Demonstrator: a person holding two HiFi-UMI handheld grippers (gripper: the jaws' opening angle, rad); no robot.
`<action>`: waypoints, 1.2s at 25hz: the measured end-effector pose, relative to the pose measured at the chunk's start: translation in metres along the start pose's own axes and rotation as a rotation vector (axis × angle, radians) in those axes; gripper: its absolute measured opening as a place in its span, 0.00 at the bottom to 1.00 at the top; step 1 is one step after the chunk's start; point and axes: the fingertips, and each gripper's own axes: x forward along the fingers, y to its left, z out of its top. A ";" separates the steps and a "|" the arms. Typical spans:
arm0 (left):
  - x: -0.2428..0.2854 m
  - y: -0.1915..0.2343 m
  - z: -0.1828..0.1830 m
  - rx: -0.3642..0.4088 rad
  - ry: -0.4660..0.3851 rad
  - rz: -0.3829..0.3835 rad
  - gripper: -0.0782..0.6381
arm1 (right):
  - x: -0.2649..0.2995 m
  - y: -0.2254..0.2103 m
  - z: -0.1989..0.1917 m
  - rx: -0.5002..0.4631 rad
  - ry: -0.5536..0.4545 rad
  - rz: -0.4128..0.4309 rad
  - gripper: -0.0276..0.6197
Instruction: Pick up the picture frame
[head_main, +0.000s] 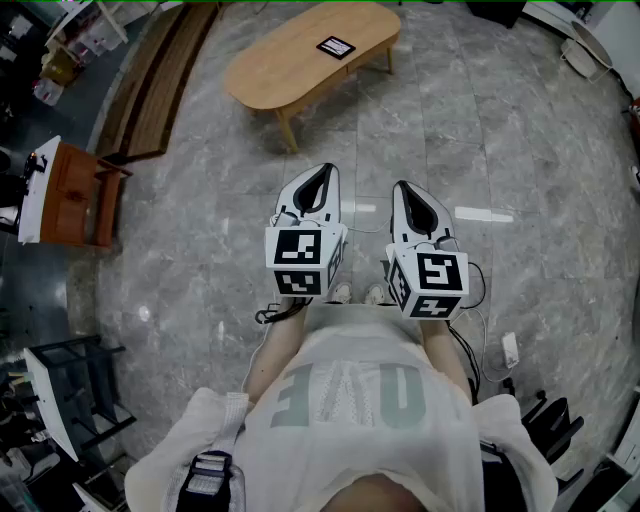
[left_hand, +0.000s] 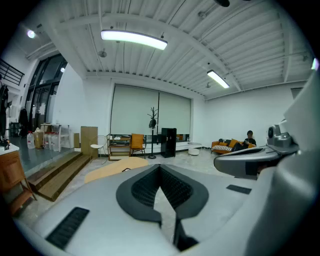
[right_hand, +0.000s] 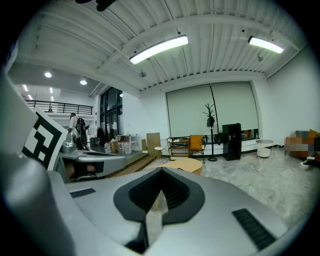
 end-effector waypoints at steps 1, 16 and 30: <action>0.002 -0.001 0.000 0.002 0.001 0.001 0.12 | 0.000 -0.002 0.000 0.002 0.000 -0.001 0.05; 0.031 -0.025 -0.007 -0.008 0.017 0.044 0.12 | 0.004 -0.056 -0.004 0.069 -0.026 0.046 0.05; 0.160 0.047 -0.015 -0.106 -0.005 0.072 0.12 | 0.109 -0.118 -0.002 -0.042 -0.003 0.007 0.05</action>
